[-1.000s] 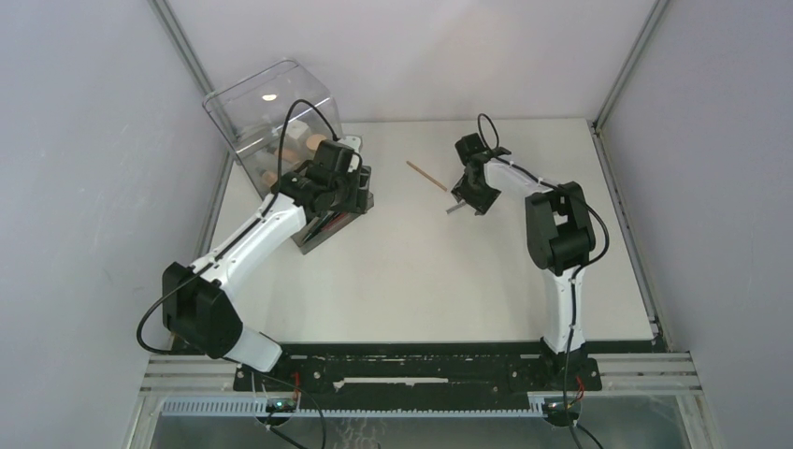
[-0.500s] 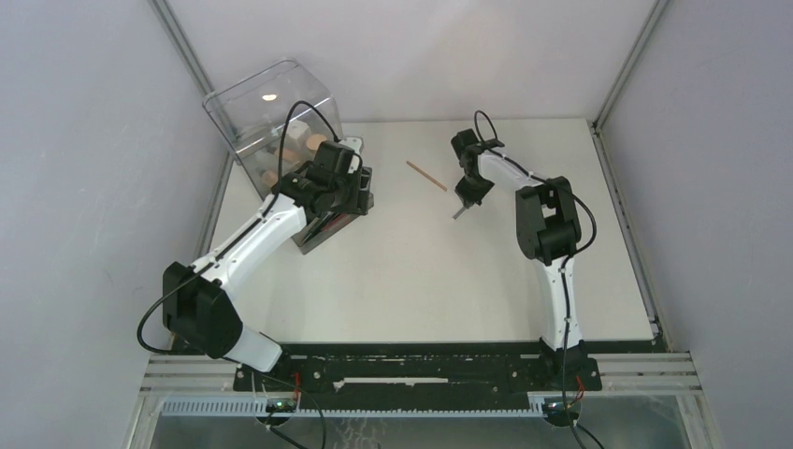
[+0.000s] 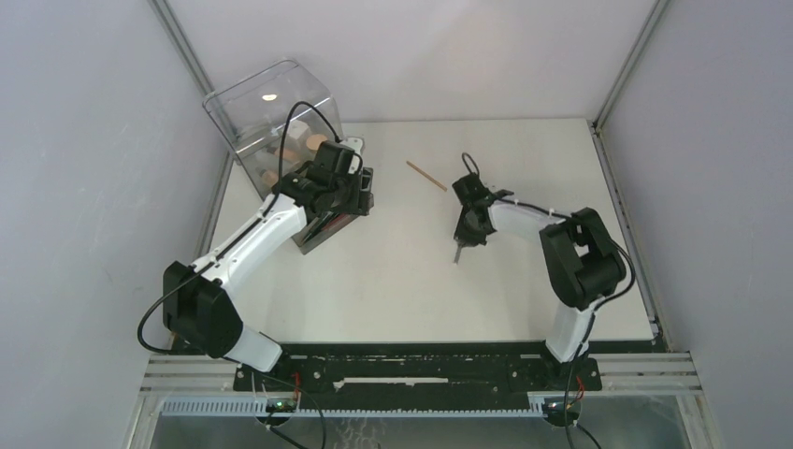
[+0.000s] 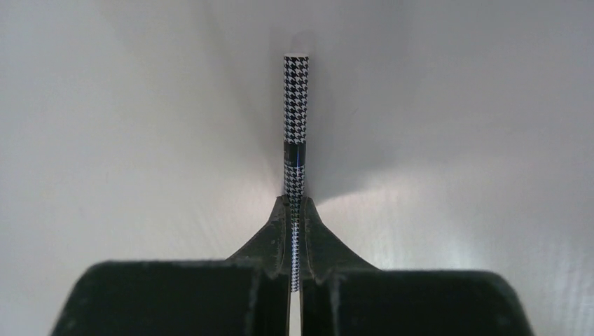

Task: Organize the makeup
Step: Pick up the makeup from the center of the board, then place the makeup in the drawer.

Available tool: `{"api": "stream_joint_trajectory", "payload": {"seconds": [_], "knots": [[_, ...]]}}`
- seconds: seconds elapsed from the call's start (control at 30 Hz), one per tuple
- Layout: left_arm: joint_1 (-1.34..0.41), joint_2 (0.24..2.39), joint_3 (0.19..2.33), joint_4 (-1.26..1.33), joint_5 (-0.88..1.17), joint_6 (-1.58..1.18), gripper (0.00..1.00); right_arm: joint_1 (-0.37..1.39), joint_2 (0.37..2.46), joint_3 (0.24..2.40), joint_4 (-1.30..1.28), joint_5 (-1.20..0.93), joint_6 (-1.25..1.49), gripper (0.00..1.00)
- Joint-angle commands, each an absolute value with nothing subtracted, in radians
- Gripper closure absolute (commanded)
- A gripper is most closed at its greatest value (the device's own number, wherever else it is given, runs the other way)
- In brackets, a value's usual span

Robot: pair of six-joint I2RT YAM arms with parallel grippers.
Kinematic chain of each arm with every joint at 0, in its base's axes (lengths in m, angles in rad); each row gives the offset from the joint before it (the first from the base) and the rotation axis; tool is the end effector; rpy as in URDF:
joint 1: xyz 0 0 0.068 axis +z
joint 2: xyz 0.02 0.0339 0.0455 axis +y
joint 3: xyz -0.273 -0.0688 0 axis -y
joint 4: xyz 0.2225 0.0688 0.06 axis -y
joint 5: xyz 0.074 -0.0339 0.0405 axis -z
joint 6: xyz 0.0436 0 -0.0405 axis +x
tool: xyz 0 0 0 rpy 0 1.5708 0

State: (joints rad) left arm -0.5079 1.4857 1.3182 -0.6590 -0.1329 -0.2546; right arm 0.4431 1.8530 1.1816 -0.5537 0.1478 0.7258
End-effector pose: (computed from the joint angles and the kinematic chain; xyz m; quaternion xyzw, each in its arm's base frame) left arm 0.2698 -0.1436 0.3214 0.0935 0.9251 -0.0776 0.3598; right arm 0.3165 0.1431 0.1741 0.1510 0.9708 0.0340 0.1832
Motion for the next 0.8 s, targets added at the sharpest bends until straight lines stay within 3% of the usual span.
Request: {"api": "stream_joint_trajectory", "payload": {"seconds": [0.0,0.3,0.77], "knots": [[-0.503,1.495,1.329,-0.625,-0.095,-0.259,0.34,0.504,1.732,1.062,-0.337,-0.012,0.603,1.00],[-0.504,1.534,1.332,-0.594,0.044,-0.354,0.34,0.602,1.593,0.849,-0.109,-0.191,0.591,1.00],[-0.545,1.588,1.011,-0.043,0.391,-0.800,0.36,0.630,1.475,0.792,-0.005,-0.262,0.559,1.00]]}}
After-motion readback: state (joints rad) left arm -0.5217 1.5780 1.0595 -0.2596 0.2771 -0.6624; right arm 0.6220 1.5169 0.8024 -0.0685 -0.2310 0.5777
